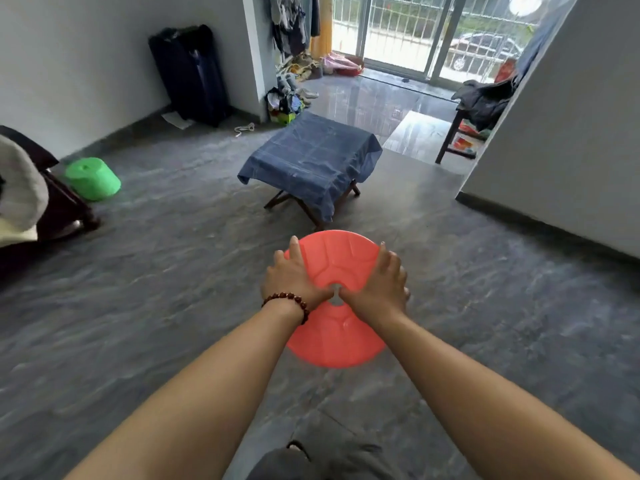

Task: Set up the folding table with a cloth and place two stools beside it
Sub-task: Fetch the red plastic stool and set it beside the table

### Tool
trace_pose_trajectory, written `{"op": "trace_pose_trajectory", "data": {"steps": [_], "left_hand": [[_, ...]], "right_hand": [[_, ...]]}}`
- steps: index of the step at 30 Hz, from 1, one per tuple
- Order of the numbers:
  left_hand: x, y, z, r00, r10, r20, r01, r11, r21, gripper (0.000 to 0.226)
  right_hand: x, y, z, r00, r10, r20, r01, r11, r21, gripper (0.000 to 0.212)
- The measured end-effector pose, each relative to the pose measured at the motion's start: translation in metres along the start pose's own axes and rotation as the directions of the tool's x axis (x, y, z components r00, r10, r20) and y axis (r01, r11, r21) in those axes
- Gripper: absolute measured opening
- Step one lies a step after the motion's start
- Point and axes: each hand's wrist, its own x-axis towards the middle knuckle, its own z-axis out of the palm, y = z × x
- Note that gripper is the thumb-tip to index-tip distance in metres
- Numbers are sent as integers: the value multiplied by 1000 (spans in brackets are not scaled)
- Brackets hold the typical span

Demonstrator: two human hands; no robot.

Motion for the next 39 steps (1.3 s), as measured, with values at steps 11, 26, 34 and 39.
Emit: {"op": "trace_pose_trajectory", "data": {"steps": [11,26,34,39], "left_hand": [[111,-23,-14,996,-82,35,82,997,1,130],[307,2,-46,991,-136,9,136,991,2,132],[373,-39,-79,975,-218,29,219,976,-9,130],[439,-68,-115,984,-175,-17,175,984,24,129]], "right_hand": [[99,-53,37,994,-49,100,51,998,-23,123],[294,-125,54,978,-110,175,112,994,-4,122],[344,-191,94,960,-146,238,153,988,-11,123],[387,-251,123,965,-150,215,151,988,12,122]]}}
